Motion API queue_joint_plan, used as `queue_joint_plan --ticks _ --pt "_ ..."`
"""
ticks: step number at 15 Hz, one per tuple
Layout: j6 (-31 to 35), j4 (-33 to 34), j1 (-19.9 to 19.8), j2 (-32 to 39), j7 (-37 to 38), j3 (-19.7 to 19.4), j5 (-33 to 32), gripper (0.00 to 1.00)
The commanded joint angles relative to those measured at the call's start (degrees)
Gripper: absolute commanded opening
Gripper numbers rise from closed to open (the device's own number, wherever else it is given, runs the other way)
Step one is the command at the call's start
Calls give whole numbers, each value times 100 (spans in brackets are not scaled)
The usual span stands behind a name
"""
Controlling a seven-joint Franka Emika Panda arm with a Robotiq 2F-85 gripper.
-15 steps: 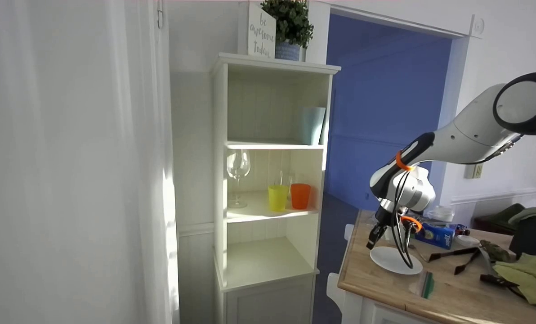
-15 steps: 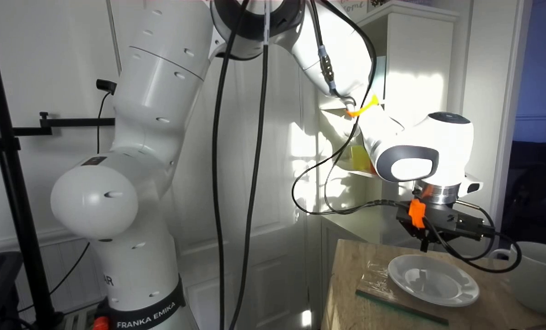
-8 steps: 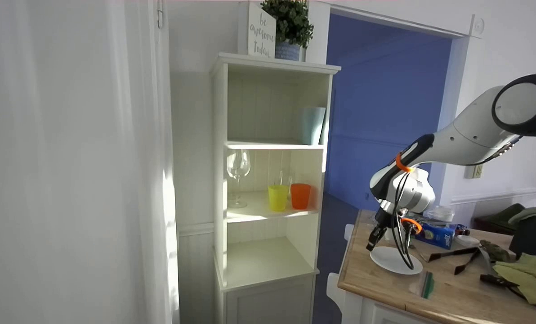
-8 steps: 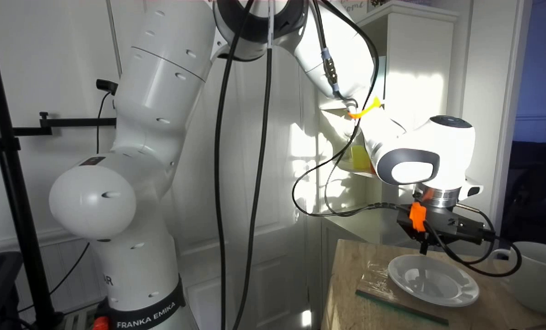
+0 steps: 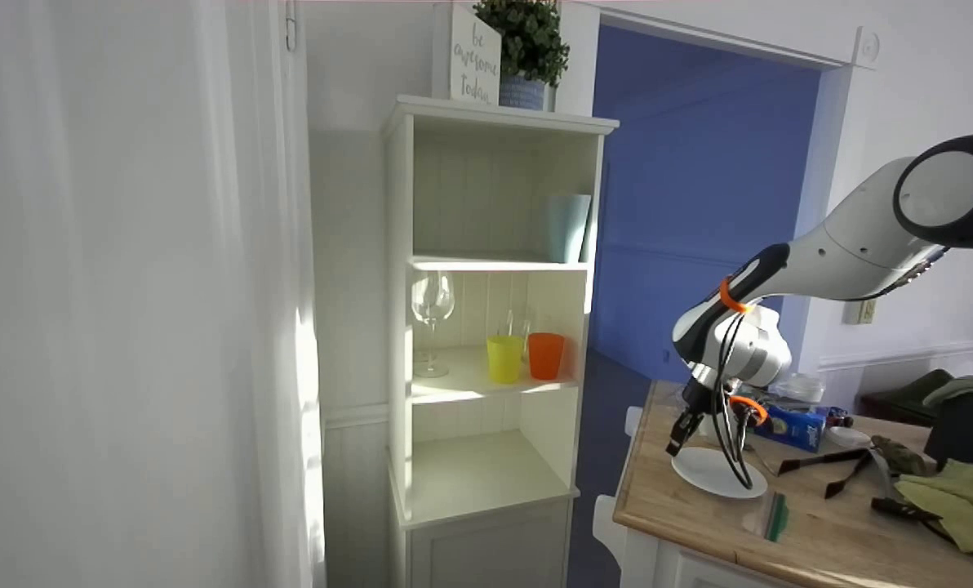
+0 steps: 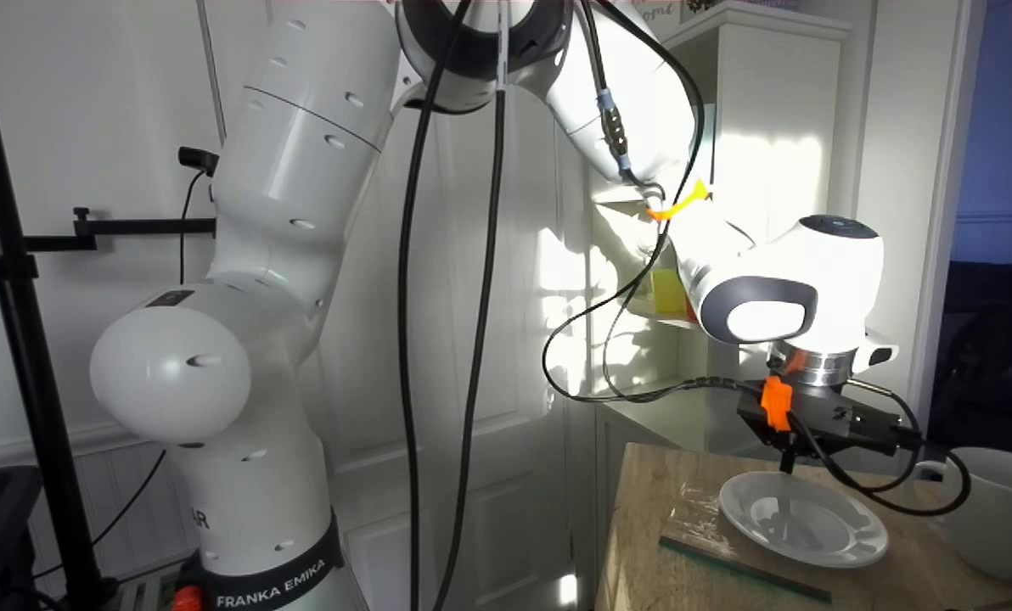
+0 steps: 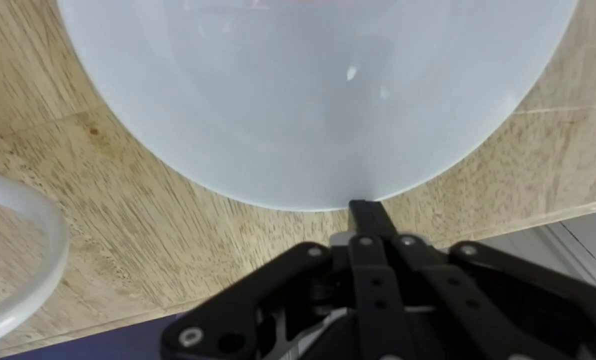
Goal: Unstack the two white plates
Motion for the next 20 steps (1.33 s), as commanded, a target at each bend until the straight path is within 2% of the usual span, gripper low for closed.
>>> queue_joint_plan --ticks 1,9,20 --pt "-10 118 -87 97 -118 56 106 3" --pt "-26 103 -95 75 -99 53 108 3" --pt "-53 199 -208 104 -419 250 380 3"
